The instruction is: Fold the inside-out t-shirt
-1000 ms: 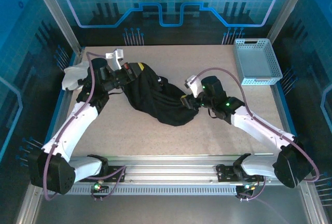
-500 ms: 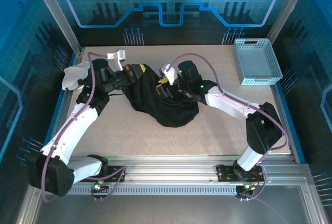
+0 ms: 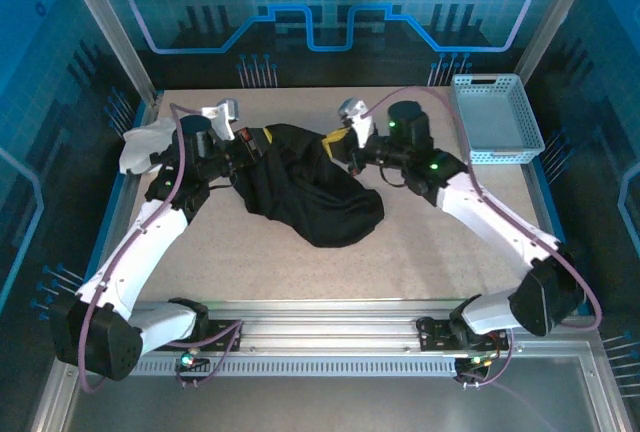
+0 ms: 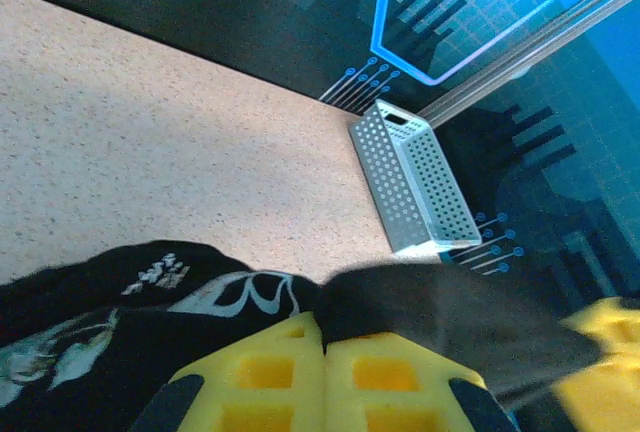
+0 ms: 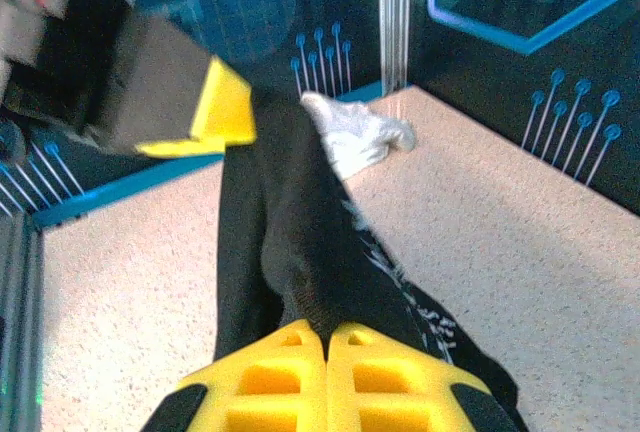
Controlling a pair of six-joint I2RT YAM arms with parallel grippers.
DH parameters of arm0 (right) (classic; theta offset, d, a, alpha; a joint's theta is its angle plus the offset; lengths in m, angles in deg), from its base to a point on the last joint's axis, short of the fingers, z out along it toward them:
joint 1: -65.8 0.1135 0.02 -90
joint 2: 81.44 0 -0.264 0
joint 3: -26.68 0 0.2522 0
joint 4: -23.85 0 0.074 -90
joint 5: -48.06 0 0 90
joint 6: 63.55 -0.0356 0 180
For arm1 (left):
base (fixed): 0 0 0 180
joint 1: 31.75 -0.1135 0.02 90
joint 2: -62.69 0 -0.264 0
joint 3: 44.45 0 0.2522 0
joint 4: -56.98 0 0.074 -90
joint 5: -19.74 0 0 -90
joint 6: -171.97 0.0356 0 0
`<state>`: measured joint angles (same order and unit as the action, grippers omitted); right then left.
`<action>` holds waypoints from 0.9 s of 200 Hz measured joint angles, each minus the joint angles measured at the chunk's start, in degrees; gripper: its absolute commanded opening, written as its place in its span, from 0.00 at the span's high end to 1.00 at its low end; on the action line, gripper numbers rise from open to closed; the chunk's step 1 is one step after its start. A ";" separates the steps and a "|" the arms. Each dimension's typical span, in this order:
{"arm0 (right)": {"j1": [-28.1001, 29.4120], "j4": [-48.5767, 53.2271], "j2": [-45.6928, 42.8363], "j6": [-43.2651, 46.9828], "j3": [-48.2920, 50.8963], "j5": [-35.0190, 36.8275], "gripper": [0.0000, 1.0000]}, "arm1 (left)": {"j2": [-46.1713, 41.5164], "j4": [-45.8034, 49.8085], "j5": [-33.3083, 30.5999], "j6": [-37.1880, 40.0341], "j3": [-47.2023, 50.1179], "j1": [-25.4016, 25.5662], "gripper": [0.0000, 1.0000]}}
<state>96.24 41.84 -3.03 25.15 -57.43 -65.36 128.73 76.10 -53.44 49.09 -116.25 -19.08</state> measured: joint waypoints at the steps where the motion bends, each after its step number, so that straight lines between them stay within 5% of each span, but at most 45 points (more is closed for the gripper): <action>1: -0.11 0.02 -0.13 -0.04 0.00 -0.11 1.00 | 0.00 0.00 -0.11 0.09 0.00 0.00 1.00; 83: -1.07 3.89 -2.14 -3.23 -1.16 -2.34 1.00 | 0.00 -0.31 -0.04 0.50 0.00 0.33 1.00; 118: -5.66 5.01 -2.34 -5.70 -1.05 -2.86 1.00 | -0.11 -0.98 2.14 0.31 0.02 0.24 1.00; 180: -8.09 18.43 2.93 -6.19 -9.16 13.53 0.69 | -0.63 -11.32 12.41 -7.76 0.57 2.91 1.00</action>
<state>88.15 60.27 -0.10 18.96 -66.59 -51.83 128.09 64.78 -41.03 41.33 -115.68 -16.18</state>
